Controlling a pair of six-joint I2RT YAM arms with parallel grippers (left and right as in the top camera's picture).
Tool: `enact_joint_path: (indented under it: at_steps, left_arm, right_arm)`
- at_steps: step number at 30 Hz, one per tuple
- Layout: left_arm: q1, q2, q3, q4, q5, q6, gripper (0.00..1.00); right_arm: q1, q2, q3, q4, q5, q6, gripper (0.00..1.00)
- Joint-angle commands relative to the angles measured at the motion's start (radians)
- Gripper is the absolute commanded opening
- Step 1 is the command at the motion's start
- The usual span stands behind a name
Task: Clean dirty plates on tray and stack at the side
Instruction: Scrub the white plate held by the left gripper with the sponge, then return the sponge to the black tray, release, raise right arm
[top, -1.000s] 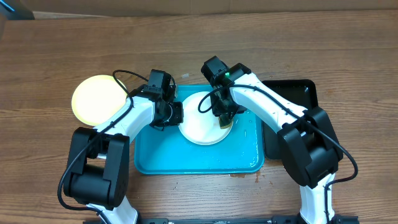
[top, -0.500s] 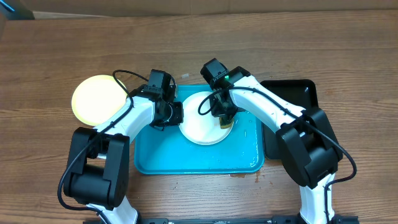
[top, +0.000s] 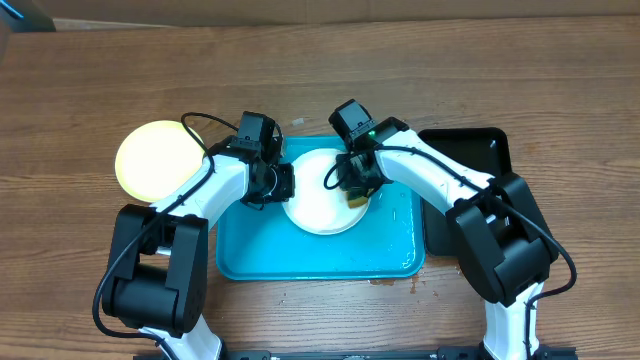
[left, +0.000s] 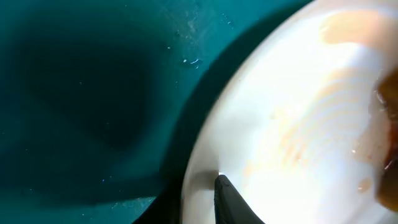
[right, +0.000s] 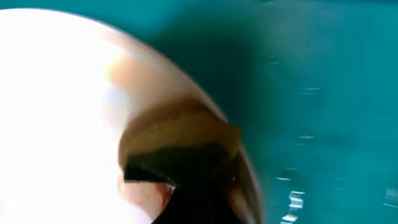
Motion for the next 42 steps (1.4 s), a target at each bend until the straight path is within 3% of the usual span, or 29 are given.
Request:
enact_joint_path:
  at_steps: [1, 9, 14, 18, 25, 30, 35, 42]
  left_arm:
    - [-0.002, 0.02, 0.0, -0.004, -0.013, -0.004, 0.19]
    - [-0.002, 0.02, 0.0, -0.005, -0.013, -0.004, 0.19]
    - [-0.002, 0.02, 0.0, -0.006, -0.013, -0.004, 0.2]
    - [-0.002, 0.02, 0.0, -0.006, -0.013, -0.004, 0.2]
    - [-0.002, 0.02, 0.0, -0.006, -0.013, -0.004, 0.21]
    - [-0.002, 0.02, 0.0, -0.006, -0.013, -0.004, 0.33]
    - [-0.002, 0.02, 0.0, -0.006, -0.013, -0.004, 0.34]
    - [-0.002, 0.02, 0.0, -0.006, -0.013, -0.003, 0.35]
  right_arm:
    - [0.01, 0.032, -0.037, 0.023, -0.262, -0.019, 0.04]
    - [-0.082, 0.031, 0.102, 0.019, -0.673, -0.113, 0.04]
    - [-0.18, 0.018, 0.219, -0.087, -0.708, -0.114, 0.04]
    - [-0.254, -0.023, 0.262, -0.204, -0.705, -0.211, 0.04]
    - [-0.408, -0.121, 0.263, -0.432, -0.38, -0.243, 0.04]
    - [-0.502, -0.128, 0.245, -0.534, -0.093, -0.201, 0.04]
    - [-0.531, -0.128, 0.164, -0.518, 0.091, -0.171, 0.04]
    - [-0.531, -0.127, 0.03, -0.386, 0.101, -0.171, 0.07]
